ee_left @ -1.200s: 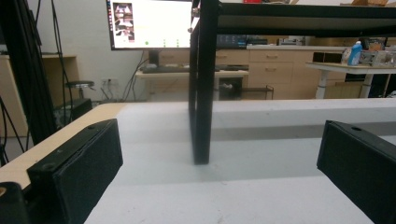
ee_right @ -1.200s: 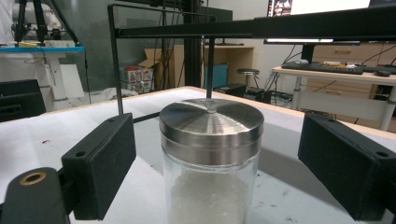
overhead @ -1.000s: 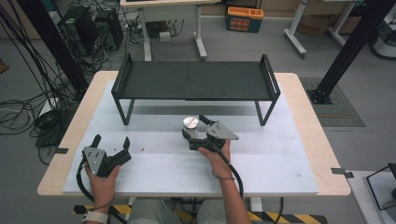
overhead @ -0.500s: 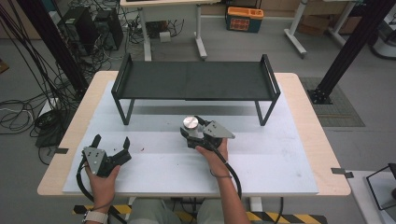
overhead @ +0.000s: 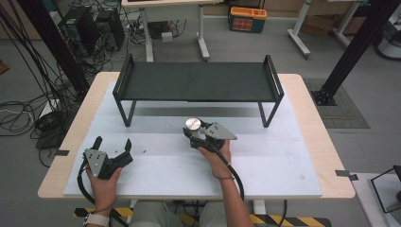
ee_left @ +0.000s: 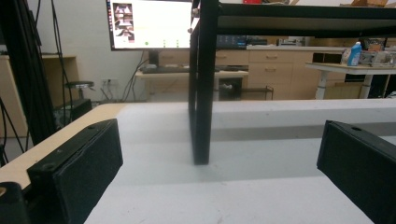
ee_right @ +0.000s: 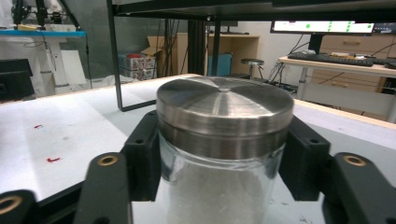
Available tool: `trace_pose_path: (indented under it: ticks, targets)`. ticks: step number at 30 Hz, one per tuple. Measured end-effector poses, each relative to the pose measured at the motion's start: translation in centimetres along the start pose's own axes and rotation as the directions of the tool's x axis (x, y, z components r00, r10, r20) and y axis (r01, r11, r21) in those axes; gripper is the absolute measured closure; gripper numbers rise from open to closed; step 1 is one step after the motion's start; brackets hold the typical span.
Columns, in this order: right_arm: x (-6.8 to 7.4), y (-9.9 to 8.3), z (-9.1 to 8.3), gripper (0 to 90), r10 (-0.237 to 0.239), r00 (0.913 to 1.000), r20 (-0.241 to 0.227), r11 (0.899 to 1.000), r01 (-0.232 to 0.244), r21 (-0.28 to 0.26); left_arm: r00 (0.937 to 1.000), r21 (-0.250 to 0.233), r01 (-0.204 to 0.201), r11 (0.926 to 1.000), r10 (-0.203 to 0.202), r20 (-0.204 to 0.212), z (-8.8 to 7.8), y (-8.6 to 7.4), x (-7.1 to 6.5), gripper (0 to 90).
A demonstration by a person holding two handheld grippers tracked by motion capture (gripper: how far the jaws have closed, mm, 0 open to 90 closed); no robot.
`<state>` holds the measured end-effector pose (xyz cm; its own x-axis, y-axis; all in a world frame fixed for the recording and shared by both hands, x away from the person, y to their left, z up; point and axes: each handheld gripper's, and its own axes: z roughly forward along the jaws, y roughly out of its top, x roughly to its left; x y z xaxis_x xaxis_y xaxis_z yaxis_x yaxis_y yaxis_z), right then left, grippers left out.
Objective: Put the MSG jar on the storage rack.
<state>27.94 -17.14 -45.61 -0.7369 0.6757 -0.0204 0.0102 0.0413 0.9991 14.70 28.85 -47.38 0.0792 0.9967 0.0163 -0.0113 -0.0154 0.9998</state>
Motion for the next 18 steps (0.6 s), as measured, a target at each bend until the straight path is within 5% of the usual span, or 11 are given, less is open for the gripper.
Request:
trace_pose_path:
  ticks: [18]
  targets:
    - [0.27,0.33,-0.02,42.1,-0.005,1.0,0.007,1.0,0.005,0.007,1.0,-0.001,0.0,1.0,0.0,0.001,-0.01,-0.01,0.02,0.4]
